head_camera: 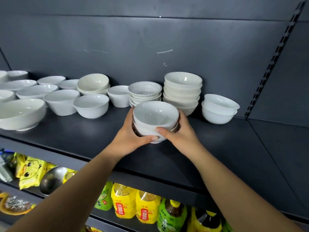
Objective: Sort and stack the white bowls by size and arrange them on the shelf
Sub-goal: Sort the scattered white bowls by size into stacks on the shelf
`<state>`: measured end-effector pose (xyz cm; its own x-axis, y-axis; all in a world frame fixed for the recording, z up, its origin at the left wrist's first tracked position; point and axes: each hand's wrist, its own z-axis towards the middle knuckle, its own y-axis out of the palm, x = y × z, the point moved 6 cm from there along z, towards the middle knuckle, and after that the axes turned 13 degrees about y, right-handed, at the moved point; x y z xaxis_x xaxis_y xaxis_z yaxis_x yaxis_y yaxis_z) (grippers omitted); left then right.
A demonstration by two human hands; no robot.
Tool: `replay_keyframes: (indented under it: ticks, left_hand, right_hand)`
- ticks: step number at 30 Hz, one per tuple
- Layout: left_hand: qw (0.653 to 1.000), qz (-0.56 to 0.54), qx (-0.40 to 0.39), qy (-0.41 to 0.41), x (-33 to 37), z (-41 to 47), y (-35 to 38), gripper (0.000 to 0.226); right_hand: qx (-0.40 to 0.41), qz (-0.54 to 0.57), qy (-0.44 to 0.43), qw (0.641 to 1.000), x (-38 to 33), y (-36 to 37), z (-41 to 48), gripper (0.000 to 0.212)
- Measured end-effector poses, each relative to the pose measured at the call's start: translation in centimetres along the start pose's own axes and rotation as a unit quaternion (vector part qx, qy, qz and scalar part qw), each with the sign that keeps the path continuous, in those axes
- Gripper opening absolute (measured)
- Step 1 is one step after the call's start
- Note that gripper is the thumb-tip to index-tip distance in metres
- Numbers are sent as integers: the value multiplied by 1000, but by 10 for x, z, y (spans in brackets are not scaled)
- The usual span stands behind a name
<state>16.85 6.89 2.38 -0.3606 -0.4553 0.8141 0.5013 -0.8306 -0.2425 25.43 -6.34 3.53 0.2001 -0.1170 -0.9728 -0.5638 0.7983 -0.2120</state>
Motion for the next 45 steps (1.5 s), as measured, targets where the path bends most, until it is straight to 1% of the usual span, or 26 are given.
replay_keyframes:
  ticks: [1, 2, 5, 7, 10, 12, 14, 16, 19, 23, 25, 27, 29, 31, 33, 35, 36, 38, 39, 41, 43, 45]
  left_hand:
    - [1000, -4, 6, -1, -1, -1, -10, 90]
    - [1000, -6, 11, -3, -2, -3, -20, 93]
    - [1000, -3, 1, 2, -10, -6, -39, 108]
    - [1000, -11, -9, 2, -13, -6, -46, 114]
    - [999, -27, -41, 15, -16, -2, -40, 98]
    - [994, -42, -95, 18, -18, 3, -23, 101]
    - [988, -66, -138, 10, -15, 11, 1, 107]
    - [982, -86, -169, 17, -7, 17, 29, 110]
    - [970, -112, -214, 15, 4, 22, 75, 108]
    - [958, -132, -253, 9, 18, 22, 131, 119]
    - [955, -145, -260, 15, 25, 23, 153, 112]
    - [950, -151, -271, 22, 28, 24, 174, 107]
    - [949, -148, -278, 28, 30, 24, 186, 103]
    - [951, -145, -269, 37, 30, 25, 189, 96]
    - [955, -139, -260, 41, 32, 24, 187, 91]
    - [956, -127, -260, 46, 33, 23, 181, 87]
    - [957, -116, -261, 49, 34, 23, 177, 83]
    - [963, -89, -251, 52, 36, 22, 164, 68]
    - [968, -72, -236, 52, 36, 24, 153, 58]
    - [978, -46, -199, 50, 36, 26, 125, 41]
    - [984, -35, -163, 66, 37, 26, 89, 24]
    - [987, -26, -136, 85, 38, 24, 49, 14]
  right_hand:
    - [-4, 0, -1, 1000, -2, 11, 2, 71]
    - [-7, 1, -4, 1000, -4, 21, 3, 69]
    - [-4, -5, -14, 1000, -4, 42, 5, 63]
    - [3, -11, -15, 1000, -4, 47, 5, 59]
    - [29, -12, -14, 999, -8, 36, 0, 59]
    - [55, -8, -5, 998, -7, 19, -6, 65]
    - [87, -3, 0, 996, -6, -3, -16, 66]
    - [125, 3, 11, 992, -3, -26, -30, 68]
    - [190, 16, 34, 981, 7, -62, -53, 74]
    - [235, 18, 44, 971, 18, -109, -75, 79]
    - [236, 26, 47, 970, 22, -128, -82, 86]
    - [224, 47, 53, 972, 29, -143, -86, 99]
    - [215, 72, 57, 972, 37, -153, -87, 103]
    - [217, 82, 50, 971, 40, -155, -86, 96]
    - [226, 82, 41, 970, 39, -155, -86, 84]
    - [249, 59, 44, 966, 37, -155, -88, 83]
    - [275, 36, 50, 960, 35, -155, -90, 88]
    - [345, -39, 62, 936, 25, -155, -100, 104]
    - [381, -87, 51, 919, 15, -153, -106, 102]
    - [435, -171, 6, 884, -9, -141, -115, 85]
    - [440, -202, -44, 874, -31, -118, -116, 70]
    - [418, -227, -103, 874, -51, -85, -106, 60]
